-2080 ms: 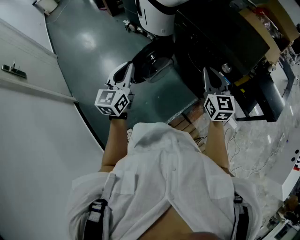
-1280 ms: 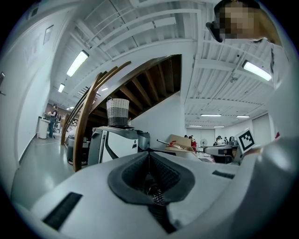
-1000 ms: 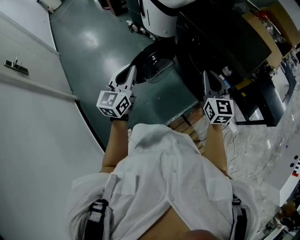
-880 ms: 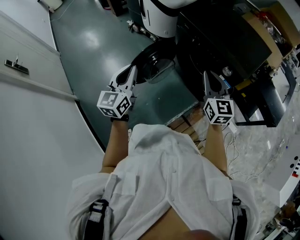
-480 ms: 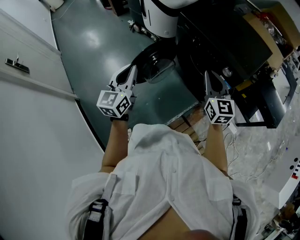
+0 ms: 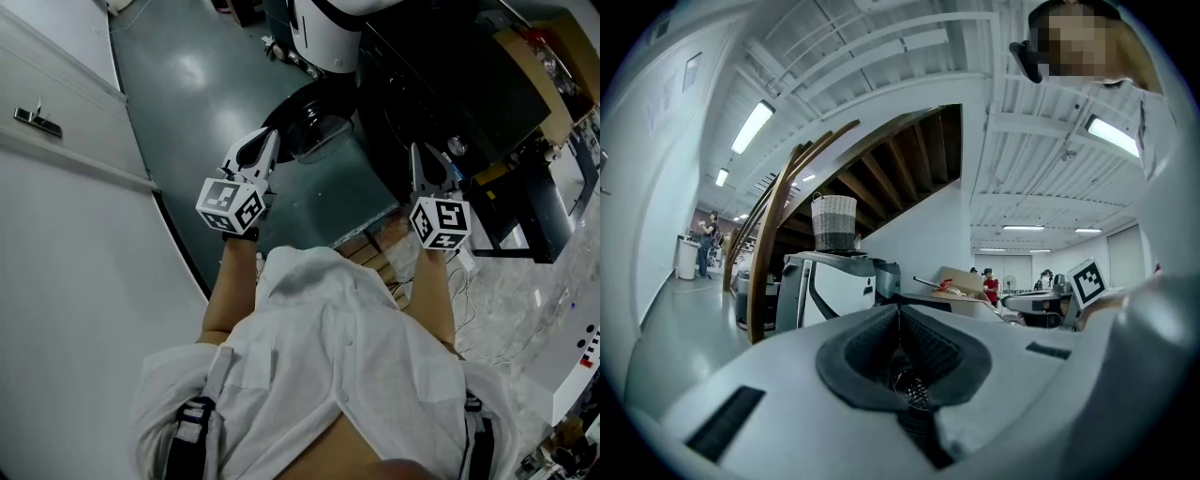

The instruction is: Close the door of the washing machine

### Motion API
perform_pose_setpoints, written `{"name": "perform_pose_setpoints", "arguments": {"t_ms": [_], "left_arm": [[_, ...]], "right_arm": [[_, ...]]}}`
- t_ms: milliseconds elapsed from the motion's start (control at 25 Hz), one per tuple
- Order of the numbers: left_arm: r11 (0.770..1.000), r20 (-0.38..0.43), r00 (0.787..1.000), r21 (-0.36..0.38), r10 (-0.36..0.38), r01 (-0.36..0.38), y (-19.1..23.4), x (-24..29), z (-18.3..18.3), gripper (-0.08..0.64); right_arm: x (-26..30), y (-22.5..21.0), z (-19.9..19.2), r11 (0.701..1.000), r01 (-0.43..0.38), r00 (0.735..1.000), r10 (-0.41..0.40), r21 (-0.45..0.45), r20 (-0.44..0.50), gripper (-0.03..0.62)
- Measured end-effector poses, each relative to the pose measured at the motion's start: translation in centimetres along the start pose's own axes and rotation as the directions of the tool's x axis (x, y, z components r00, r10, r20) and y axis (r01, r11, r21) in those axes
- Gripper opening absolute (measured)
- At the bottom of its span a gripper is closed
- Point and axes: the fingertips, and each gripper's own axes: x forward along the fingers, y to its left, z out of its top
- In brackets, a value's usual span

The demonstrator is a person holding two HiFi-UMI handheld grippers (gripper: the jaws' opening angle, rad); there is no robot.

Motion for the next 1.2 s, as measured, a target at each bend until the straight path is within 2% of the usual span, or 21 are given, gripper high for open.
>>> {"name": "perform_pose_setpoints", "arguments": {"t_ms": [320,1200], "left_arm": [[1.0,-0.014,1.0,0.006,0.015,-0.015,-1.0,0.1,-0.4,0.013],[0.999,-0.016,1.0,0.034,-0.009,0.01,-3.5,1.4,0.2,0.014]], "right_arm": [[-0.4,-0.7,-0.4,1.0,-0.012,1.0,0.012,0.005,-0.001,0.029],[-1.8,-2.6,0.2,1.0,-0.003,1.0,0.003,0.009,0.025,0.029]]}}
